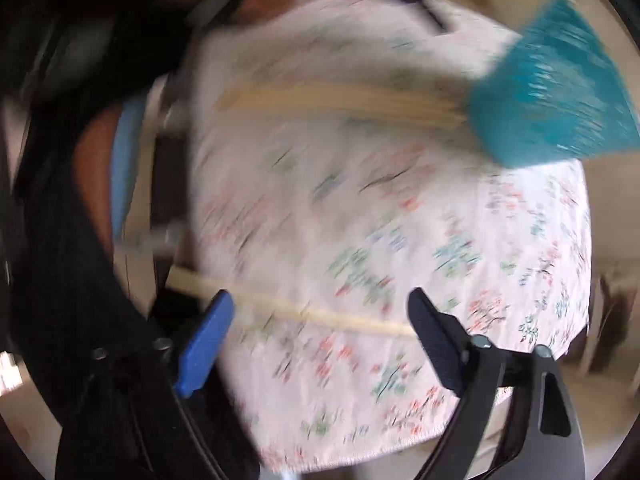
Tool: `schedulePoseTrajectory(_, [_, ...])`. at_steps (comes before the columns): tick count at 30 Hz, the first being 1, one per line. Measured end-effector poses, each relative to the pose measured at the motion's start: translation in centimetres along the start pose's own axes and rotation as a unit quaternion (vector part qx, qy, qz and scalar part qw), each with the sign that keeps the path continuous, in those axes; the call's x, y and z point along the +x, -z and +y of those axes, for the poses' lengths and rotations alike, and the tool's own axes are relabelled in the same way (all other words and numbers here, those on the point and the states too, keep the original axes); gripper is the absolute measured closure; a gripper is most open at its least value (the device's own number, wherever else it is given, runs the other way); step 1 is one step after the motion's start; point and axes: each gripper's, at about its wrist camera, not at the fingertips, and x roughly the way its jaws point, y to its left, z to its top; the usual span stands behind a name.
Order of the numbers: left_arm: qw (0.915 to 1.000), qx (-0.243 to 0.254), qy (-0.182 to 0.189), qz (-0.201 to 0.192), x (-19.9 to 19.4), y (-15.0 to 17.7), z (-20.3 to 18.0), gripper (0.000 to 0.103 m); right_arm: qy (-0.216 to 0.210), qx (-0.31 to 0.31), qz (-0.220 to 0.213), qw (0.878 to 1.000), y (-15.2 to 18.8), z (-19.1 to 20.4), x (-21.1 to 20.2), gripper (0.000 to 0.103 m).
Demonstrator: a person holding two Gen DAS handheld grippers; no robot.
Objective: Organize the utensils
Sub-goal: 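Grasp a loose wooden stick on the tablecloth with the right gripper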
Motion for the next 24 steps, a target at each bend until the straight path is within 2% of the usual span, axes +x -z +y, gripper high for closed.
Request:
schedulePoseTrajectory(2, [1.0, 0.0, 0.0, 0.0, 0.0, 0.0, 0.0, 0.019, 0.007, -0.012, 0.008, 1.0, 0.1, 0.8, 0.9, 0.021])
schedulePoseTrajectory(5, [1.0, 0.002, -0.003, 0.001, 0.0, 0.0, -0.1, 0.019, 0.013, -0.007, -0.005, 1.0, -1.1, 1.1, 2.1, 0.021])
schedulePoseTrajectory(6, [1.0, 0.003, -0.004, 0.001, 0.0, 0.0, -0.1, 0.019, 0.01, 0.001, -0.011, 1.0, -1.5, 0.4, 2.6, 0.018])
schedulePoseTrajectory(11, [1.0, 0.004, -0.005, 0.002, 0.0, 0.0, -0.1, 0.018, -0.032, 0.119, -0.034, 0.992, -3.8, -4.7, 3.5, 0.016])
schedulePoseTrajectory(16, [1.0, 0.006, -0.006, 0.002, 0.0, 0.0, -0.3, 0.018, -0.066, 0.259, -0.038, 0.963, -5.4, -9.8, 4.5, 0.016])
schedulePoseTrajectory(19, [1.0, 0.006, -0.006, 0.002, 0.1, 0.0, -0.3, 0.018, -0.067, 0.3, -0.026, 0.951, -6.2, -11.7, 4.5, 0.024])
schedulePoseTrajectory(22, [1.0, 0.005, -0.005, 0.002, 0.1, 0.0, -0.3, 0.018, -0.068, 0.369, -0.007, 0.927, -6.4, -14.4, 4.5, 0.035])
schedulePoseTrajectory(23, [1.0, 0.005, -0.005, 0.002, 0.1, 0.0, -0.3, 0.018, -0.067, 0.41, -0.004, 0.91, -6.2, -15.0, 4.5, 0.036])
schedulePoseTrajectory(24, [1.0, 0.005, -0.005, 0.002, 0.1, 0.0, -0.3, 0.018, -0.066, 0.435, -0.003, 0.898, -6.0, -15.6, 4.3, 0.039])
